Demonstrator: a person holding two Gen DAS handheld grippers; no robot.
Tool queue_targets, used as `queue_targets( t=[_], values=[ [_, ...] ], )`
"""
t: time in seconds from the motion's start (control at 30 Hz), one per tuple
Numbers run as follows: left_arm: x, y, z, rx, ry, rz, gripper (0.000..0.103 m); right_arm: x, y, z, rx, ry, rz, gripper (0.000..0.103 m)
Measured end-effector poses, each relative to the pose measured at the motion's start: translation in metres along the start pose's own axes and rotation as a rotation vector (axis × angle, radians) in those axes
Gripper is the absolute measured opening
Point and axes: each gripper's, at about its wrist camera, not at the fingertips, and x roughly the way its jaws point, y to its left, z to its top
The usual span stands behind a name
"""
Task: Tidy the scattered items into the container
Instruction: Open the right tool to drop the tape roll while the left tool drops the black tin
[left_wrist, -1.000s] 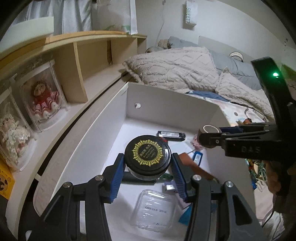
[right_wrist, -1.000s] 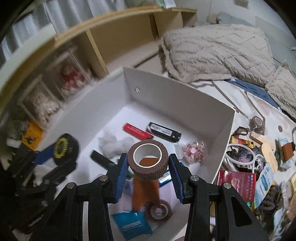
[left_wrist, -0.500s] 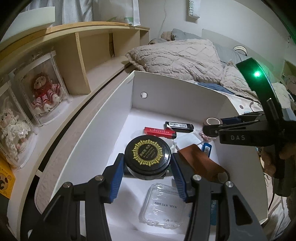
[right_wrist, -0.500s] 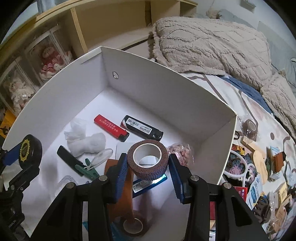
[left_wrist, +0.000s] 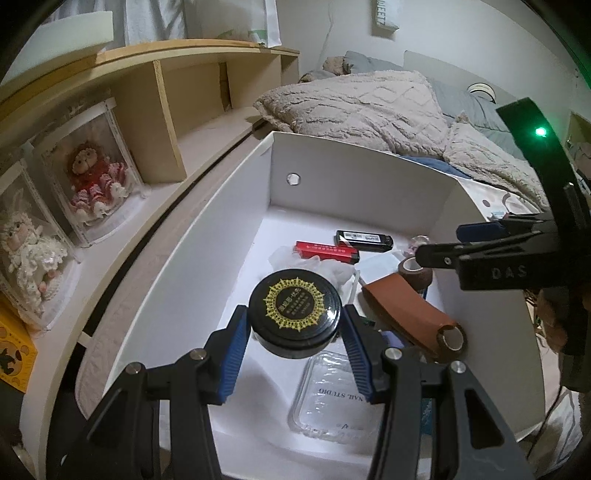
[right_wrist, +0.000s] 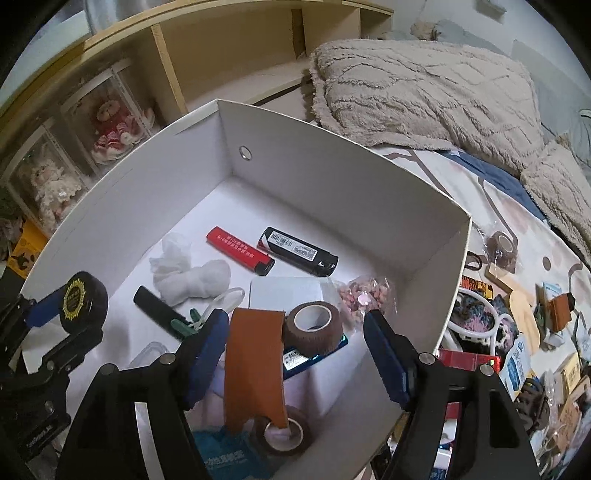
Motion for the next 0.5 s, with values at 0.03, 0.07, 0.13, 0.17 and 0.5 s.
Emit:
queue_targets(
  t=[0.03,0.07,0.13,0.17,0.5],
  values=[
    [-0.001,0.0,-0.001,0.003,-0.002,0.011,0.05,-0.002,0.001,-0.002,-0.004,0.001,0.005,0.075],
    [-0.001,0.0,-0.002,0.007,-0.003,0.018,0.05,-0.003,0.002,-0.004,-0.009,0.002,0.011,0.075],
    [-0.003,-0.001,-0.003,0.015,-0.006,0.033,0.05,-0.008,0.003,-0.009,-0.025,0.001,0.014,0.075],
    [-0.004,-0.001,-0.004,0.018,-0.008,0.039,0.05,-0.01,0.004,-0.011,-0.031,-0.003,0.012,0.075],
    [-0.016,0.007,-0.004,-0.022,-0.06,0.096,0.068,-0.03,0.01,-0.021,-0.053,-0.041,0.033,0.075]
  ],
)
